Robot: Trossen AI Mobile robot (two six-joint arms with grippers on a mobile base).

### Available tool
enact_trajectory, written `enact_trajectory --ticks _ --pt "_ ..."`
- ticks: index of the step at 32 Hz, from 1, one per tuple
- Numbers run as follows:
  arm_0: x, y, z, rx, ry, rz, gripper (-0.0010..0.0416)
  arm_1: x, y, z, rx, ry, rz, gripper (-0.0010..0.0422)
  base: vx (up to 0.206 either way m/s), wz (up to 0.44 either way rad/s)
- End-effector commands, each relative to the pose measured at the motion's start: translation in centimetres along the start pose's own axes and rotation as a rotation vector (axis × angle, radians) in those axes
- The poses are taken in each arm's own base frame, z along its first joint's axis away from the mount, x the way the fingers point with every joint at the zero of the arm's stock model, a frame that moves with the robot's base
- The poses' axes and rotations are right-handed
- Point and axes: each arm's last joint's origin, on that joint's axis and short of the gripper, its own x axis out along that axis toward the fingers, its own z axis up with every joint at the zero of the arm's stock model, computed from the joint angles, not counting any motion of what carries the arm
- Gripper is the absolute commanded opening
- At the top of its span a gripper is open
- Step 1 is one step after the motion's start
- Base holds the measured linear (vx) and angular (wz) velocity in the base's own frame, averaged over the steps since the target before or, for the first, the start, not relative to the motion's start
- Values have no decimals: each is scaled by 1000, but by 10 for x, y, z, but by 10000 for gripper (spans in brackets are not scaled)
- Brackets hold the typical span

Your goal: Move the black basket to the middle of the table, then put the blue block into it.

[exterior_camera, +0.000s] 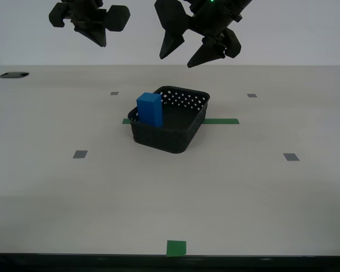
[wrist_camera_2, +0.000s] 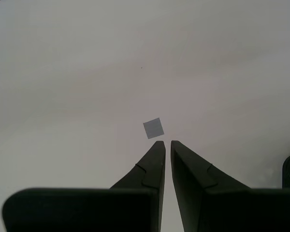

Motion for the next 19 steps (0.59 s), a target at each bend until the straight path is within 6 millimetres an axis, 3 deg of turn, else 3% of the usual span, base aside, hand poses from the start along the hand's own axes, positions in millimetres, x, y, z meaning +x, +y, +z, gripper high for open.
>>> enact_trajectory --ticks 1,19 --pt "0 0 0 0 1 0 348 0 0 0 4 0 -2 13 0 0" --pt "0 0 0 0 1 0 348 0 0 0 4 0 -2 13 0 0"
